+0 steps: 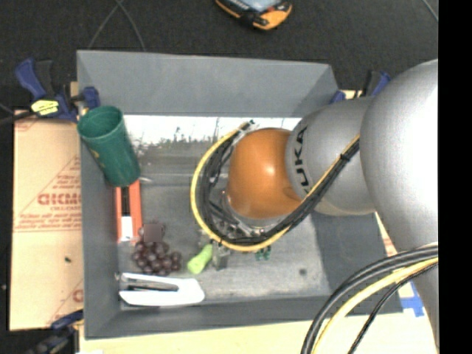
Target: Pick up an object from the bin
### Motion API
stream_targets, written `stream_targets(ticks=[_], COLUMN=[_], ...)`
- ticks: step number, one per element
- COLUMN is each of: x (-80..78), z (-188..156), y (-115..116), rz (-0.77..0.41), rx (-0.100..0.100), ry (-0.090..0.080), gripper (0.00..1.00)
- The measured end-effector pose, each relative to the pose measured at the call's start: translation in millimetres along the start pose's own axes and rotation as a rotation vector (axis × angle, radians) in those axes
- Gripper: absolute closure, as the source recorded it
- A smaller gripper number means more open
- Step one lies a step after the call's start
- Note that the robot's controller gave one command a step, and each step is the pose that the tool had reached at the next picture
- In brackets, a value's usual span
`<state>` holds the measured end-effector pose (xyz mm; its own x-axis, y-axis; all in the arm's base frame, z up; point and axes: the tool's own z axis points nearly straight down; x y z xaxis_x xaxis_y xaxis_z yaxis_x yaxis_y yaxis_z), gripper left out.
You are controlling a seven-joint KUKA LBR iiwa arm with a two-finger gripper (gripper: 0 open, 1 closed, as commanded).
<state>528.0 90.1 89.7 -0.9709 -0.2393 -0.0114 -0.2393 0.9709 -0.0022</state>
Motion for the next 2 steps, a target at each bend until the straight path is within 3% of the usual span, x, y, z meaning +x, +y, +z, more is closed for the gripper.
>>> stream_targets(ticks=[2], x=[-2.3], z=[-28], y=[-1], rz=[0.000], rx=[0.001], ry=[-0.008], gripper=[1.00])
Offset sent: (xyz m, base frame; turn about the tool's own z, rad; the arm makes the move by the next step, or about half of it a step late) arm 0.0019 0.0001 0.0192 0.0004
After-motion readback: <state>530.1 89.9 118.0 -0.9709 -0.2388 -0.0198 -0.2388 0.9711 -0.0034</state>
